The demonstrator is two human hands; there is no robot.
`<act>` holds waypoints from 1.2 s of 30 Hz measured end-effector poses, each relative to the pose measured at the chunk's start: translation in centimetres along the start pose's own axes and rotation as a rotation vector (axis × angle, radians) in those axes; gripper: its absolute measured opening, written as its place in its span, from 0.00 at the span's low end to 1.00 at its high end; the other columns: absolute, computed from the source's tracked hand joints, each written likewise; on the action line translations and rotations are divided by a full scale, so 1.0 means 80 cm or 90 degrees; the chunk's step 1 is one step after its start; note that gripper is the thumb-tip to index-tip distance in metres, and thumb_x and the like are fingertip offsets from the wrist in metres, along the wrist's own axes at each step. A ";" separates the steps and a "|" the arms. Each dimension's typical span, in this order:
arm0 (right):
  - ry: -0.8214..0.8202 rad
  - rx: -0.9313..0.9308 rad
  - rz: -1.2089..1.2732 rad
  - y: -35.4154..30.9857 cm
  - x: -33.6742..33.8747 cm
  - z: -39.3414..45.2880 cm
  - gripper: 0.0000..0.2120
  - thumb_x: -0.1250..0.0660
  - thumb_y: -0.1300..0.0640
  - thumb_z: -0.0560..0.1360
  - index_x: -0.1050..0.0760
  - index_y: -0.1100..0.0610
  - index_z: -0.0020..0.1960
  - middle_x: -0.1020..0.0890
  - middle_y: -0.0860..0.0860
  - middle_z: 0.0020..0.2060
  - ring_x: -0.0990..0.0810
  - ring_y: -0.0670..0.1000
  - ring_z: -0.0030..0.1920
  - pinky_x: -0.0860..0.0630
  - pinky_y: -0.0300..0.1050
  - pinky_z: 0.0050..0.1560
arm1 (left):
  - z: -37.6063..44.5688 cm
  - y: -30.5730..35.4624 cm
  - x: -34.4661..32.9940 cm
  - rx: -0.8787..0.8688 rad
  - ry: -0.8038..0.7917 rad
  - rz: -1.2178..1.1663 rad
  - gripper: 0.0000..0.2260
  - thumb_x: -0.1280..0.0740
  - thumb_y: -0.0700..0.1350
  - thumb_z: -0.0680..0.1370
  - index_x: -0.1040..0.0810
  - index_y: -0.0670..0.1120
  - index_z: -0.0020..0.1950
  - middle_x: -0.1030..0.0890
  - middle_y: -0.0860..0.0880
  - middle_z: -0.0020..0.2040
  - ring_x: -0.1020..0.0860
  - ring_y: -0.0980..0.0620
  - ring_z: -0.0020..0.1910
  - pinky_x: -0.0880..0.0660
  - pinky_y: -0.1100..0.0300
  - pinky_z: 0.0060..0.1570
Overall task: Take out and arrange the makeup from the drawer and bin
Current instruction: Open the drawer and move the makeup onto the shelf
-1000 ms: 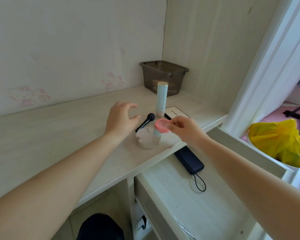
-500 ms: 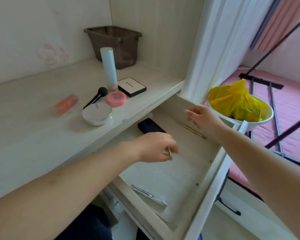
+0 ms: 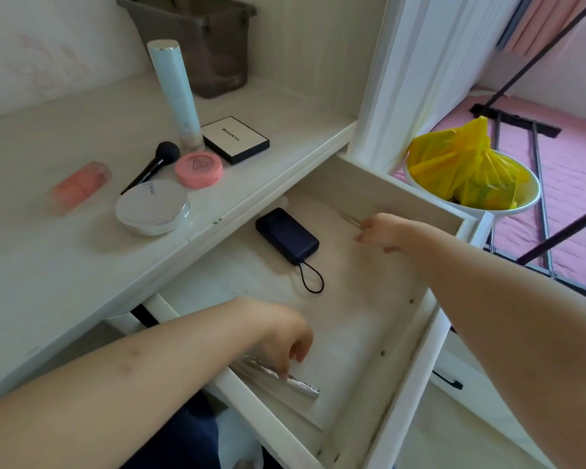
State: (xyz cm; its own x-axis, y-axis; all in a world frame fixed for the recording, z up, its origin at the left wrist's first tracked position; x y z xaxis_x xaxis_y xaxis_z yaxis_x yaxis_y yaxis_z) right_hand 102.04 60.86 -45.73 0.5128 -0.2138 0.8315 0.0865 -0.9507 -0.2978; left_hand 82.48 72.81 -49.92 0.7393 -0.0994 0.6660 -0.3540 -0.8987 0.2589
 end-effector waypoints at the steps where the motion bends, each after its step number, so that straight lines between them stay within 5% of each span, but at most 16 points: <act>1: -0.008 -0.009 0.001 0.002 -0.004 0.004 0.24 0.37 0.50 0.77 0.32 0.61 0.68 0.27 0.58 0.60 0.24 0.59 0.55 0.20 0.51 0.50 | 0.004 0.000 -0.003 -0.007 -0.012 0.021 0.18 0.25 0.47 0.68 0.23 0.48 0.56 0.20 0.49 0.54 0.22 0.47 0.51 0.25 0.56 0.49; 8: 0.073 -0.004 -0.174 0.007 -0.008 0.025 0.12 0.39 0.64 0.74 0.23 0.65 0.55 0.23 0.58 0.48 0.22 0.59 0.53 0.26 0.48 0.51 | 0.023 0.014 -0.015 -0.034 -0.057 0.216 0.13 0.28 0.46 0.71 0.21 0.46 0.54 0.20 0.47 0.53 0.21 0.43 0.49 0.30 0.57 0.39; 13: 0.104 0.009 -0.239 -0.003 -0.020 0.034 0.14 0.40 0.68 0.74 0.27 0.65 0.59 0.23 0.61 0.57 0.23 0.62 0.58 0.27 0.53 0.56 | 0.022 0.012 -0.003 -0.022 -0.030 0.207 0.09 0.31 0.42 0.71 0.20 0.47 0.51 0.19 0.47 0.50 0.22 0.44 0.42 0.31 0.58 0.35; 16: 0.085 0.010 -0.250 -0.007 -0.025 0.034 0.14 0.40 0.67 0.74 0.27 0.64 0.59 0.23 0.60 0.56 0.23 0.61 0.57 0.26 0.51 0.54 | 0.015 0.005 0.012 -0.015 0.023 0.106 0.09 0.31 0.43 0.71 0.21 0.47 0.51 0.21 0.49 0.46 0.26 0.46 0.40 0.32 0.58 0.36; 21: 0.082 0.006 -0.163 -0.016 -0.006 0.021 0.08 0.37 0.58 0.73 0.24 0.62 0.47 0.26 0.52 0.34 0.24 0.54 0.38 0.28 0.44 0.38 | -0.016 -0.010 0.074 -0.029 0.224 -0.207 0.06 0.32 0.43 0.72 0.23 0.49 0.48 0.22 0.53 0.43 0.22 0.50 0.43 0.24 0.58 0.41; 27: 0.059 0.015 0.220 -0.048 0.032 -0.036 0.13 0.43 0.56 0.76 0.24 0.64 0.45 0.25 0.55 0.33 0.33 0.51 0.26 0.37 0.38 0.23 | -0.072 -0.032 0.124 -0.034 0.398 -0.638 0.07 0.32 0.40 0.75 0.23 0.42 0.52 0.19 0.46 0.46 0.19 0.51 0.43 0.19 0.55 0.48; 36: -0.025 0.221 0.402 -0.186 0.051 -0.171 0.07 0.36 0.53 0.77 0.25 0.53 0.42 0.23 0.44 0.22 0.32 0.41 0.20 0.33 0.31 0.21 | -0.224 -0.076 0.149 -0.036 0.609 -0.809 0.04 0.31 0.39 0.75 0.23 0.44 0.49 0.19 0.48 0.43 0.20 0.57 0.38 0.20 0.61 0.40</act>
State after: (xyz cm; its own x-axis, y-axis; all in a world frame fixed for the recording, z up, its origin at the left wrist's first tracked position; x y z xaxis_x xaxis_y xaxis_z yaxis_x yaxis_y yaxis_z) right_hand 91.14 71.09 -31.47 0.5841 -0.6846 0.4362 0.0265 -0.5210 -0.8532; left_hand 83.18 84.73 -30.99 -0.0510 0.9833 0.1746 0.1500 -0.1653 0.9748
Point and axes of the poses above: each hand's wrist, its own z-axis towards the middle knuckle, its own x-axis out of the back of the hand, y = z × x, the point moved 7 cm from there along z, towards the middle knuckle
